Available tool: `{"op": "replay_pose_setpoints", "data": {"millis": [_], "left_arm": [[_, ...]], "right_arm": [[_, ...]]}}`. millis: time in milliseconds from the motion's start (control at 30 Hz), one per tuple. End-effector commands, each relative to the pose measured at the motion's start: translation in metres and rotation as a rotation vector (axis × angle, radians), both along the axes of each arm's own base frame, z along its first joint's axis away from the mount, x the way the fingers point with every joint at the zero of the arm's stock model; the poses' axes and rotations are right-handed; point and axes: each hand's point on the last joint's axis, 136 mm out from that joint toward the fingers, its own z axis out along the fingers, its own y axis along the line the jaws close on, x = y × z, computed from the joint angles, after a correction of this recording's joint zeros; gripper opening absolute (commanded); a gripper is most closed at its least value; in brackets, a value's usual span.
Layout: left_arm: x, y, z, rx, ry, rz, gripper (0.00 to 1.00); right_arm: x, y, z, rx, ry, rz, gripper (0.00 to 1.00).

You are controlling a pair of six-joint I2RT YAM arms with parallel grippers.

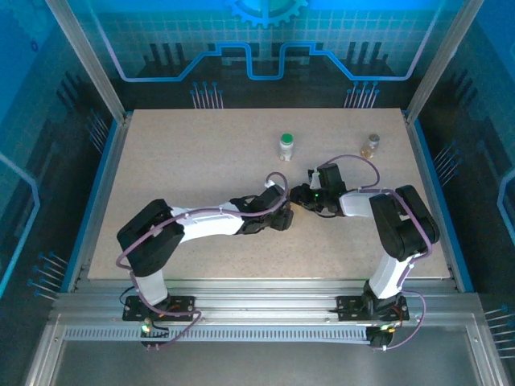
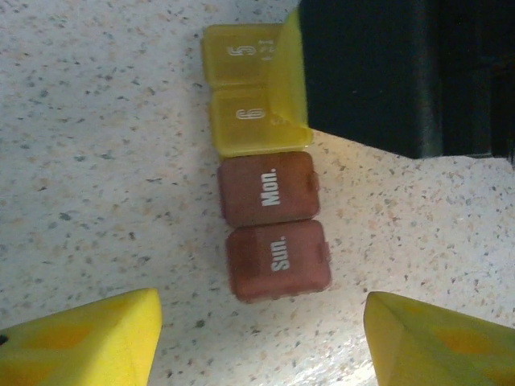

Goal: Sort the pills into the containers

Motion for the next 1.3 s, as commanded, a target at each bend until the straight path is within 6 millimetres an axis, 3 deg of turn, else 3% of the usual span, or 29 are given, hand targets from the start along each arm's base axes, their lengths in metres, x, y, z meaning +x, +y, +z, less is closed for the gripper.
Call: {"op": "replay_pose_setpoints", "data": {"millis": [0,300,700,967,1267], "left_arm": [[0.002,0.003,-0.004,0.021,0.024,0.054,0.66],[0.005,0.012,-0.017,0.060,0.064,0.151,0.62],[0.003,-0.012,-0.009,-0.099,0.086,0.152,0.63],[0.002,-0.012,-0.027,-0.048,0.120,0.157,0.63],[0.006,-0.013,-0.030,-0.021,0.103,0.163,0.66]], "right_arm": [[-0.006,0.006,-0.003,0.019,0.015,0.016,0.30],[-0.008,0.006,-0.002,0.028,0.017,0.012,0.30],[-0.010,0.007,-0.003,0.039,0.026,0.008,0.29],[-0.011,0.008,-0.002,0.049,0.030,0.014,0.29],[-0.013,0.009,-0.003,0.055,0.040,0.016,0.29]]}}
